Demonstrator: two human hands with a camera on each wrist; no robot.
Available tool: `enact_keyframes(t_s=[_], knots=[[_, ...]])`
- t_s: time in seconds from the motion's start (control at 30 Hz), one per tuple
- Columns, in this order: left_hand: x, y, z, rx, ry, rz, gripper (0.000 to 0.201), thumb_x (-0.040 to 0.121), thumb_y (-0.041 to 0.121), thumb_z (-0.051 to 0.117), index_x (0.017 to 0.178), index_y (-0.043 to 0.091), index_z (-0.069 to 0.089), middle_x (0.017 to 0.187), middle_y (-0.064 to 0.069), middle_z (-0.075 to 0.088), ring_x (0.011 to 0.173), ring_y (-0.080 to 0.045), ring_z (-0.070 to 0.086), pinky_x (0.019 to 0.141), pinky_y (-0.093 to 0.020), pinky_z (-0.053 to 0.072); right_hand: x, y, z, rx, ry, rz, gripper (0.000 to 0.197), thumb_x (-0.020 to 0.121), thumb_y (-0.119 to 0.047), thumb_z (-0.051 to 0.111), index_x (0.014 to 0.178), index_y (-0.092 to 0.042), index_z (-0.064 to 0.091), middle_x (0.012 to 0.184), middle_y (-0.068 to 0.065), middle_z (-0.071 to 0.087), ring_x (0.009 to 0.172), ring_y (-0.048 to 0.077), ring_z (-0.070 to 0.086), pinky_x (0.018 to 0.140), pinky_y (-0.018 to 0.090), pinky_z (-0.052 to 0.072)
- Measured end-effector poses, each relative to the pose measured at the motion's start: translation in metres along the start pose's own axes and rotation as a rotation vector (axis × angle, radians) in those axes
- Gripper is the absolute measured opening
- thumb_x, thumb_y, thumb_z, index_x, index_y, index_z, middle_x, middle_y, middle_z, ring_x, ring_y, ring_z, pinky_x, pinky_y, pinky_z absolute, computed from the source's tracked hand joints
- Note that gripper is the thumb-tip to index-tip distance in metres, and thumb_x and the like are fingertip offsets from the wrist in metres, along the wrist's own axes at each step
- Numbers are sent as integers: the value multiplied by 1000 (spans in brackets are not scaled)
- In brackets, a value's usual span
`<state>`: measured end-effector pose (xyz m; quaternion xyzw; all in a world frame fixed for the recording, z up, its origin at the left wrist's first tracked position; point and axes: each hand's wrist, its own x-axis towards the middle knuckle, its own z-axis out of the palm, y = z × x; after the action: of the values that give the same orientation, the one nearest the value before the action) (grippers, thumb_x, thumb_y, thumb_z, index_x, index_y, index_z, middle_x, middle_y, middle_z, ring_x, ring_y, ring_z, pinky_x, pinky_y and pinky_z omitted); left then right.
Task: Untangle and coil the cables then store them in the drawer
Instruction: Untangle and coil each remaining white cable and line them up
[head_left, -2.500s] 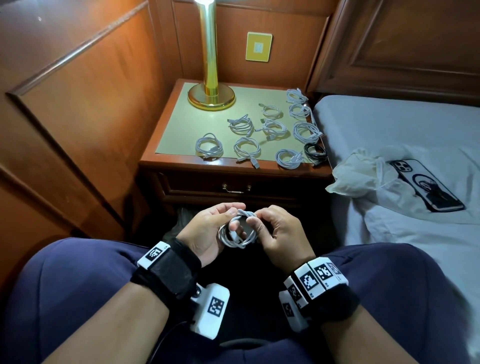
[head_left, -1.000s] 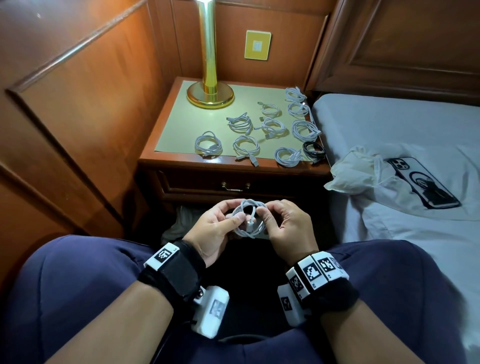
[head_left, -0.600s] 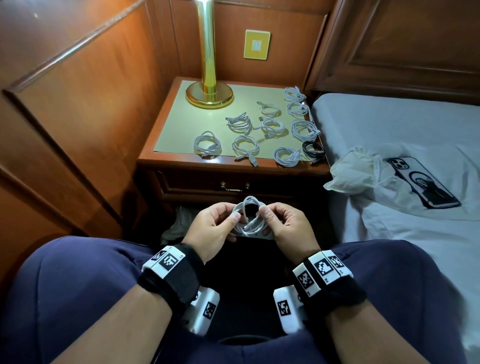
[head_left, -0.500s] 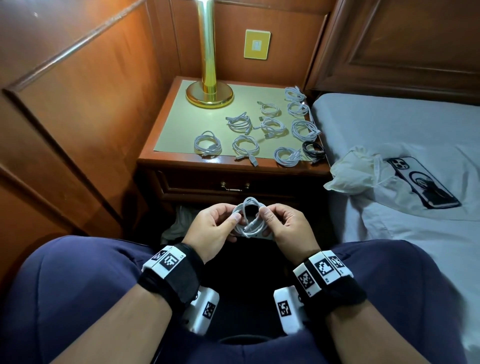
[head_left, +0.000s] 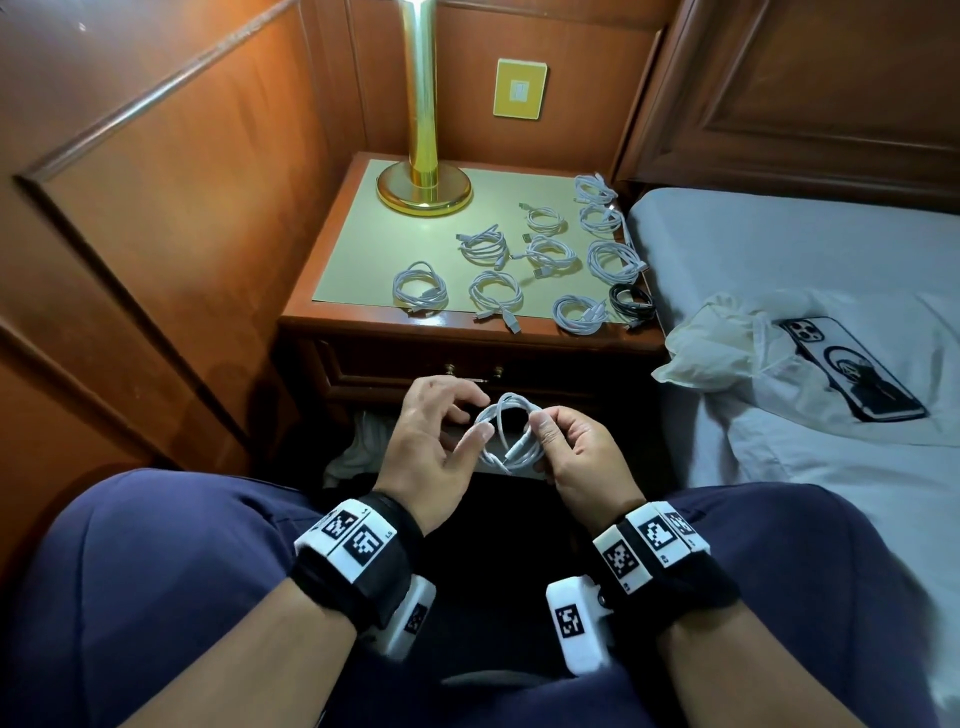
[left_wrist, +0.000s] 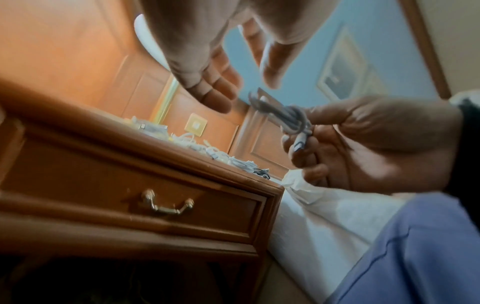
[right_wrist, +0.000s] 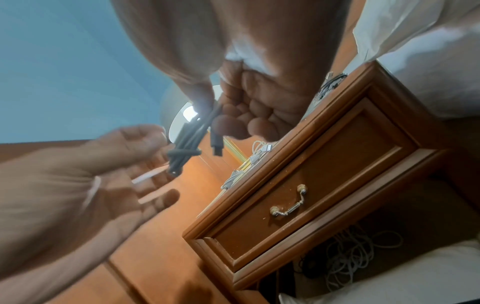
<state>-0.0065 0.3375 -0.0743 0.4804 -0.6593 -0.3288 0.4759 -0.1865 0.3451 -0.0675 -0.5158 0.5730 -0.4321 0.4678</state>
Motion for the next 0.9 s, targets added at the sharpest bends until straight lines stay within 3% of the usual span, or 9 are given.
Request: enact_keyframes(t_s=[0.1,0.2,0.23,0.33,0.43,0.53,0.77,0.83,0.9], knots=[[-4,-2,0,266,-80,139,8,85,32,74,92,27,71,119,5,55,106,-14,53,92,-12,37,1,1,-1,-64,51,-45,22,99,-24,57,85,-11,67,73,-1,68,66,7,66,61,21,52],[-8,-8,3,378,-122,142,20,82,46,70,87,27,73,121,4,58,112,-19,48,97,-22,38,-1,2,-2,-124,49,-75,21,98,-24,59,86,-9,68,76,-1,69,67,6,66,64,20,52],[-8,-8,4,395,-127,150,19,81,43,73,85,25,74,120,4,59,113,-20,49,97,-24,39,-1,2,-2,-138,52,-78,20,98,-24,60,87,-10,69,76,-1,70,68,6,66,64,20,52],[-7,-8,6,385,-135,151,13,80,35,79,83,23,74,123,5,60,119,-19,46,102,-12,27,-1,3,-1,-175,72,-92,18,97,-25,61,88,-13,70,80,-1,71,72,9,69,67,24,56],[-6,-8,9,366,-158,87,11,81,33,75,81,22,75,134,5,57,127,-22,40,107,-23,28,0,7,0,-238,119,-111,18,97,-29,62,87,-17,71,83,-2,71,75,11,69,69,28,57],[-3,-3,10,305,-177,-22,6,81,26,77,77,21,75,142,8,52,134,-20,32,109,-26,22,0,9,3,-264,215,-136,19,97,-29,62,85,-18,72,82,-4,71,73,6,67,66,20,52],[-2,12,9,173,-68,-75,17,80,19,79,66,21,68,142,15,53,138,-7,32,110,-6,13,3,6,4,-428,423,-342,12,93,-26,68,85,-17,73,81,-8,64,75,-2,58,69,4,39],[-1,7,8,198,-112,-106,19,80,21,78,64,24,67,142,14,54,138,-9,33,115,-14,18,5,8,3,-411,445,-337,13,94,-27,67,85,-18,72,81,-8,65,75,-1,59,69,5,40],[-2,1,9,174,-198,-185,19,79,25,77,63,24,67,139,12,58,135,-8,42,114,-29,32,6,10,3,-353,460,-274,16,95,-30,65,85,-20,72,81,-9,68,75,3,63,70,11,46]])
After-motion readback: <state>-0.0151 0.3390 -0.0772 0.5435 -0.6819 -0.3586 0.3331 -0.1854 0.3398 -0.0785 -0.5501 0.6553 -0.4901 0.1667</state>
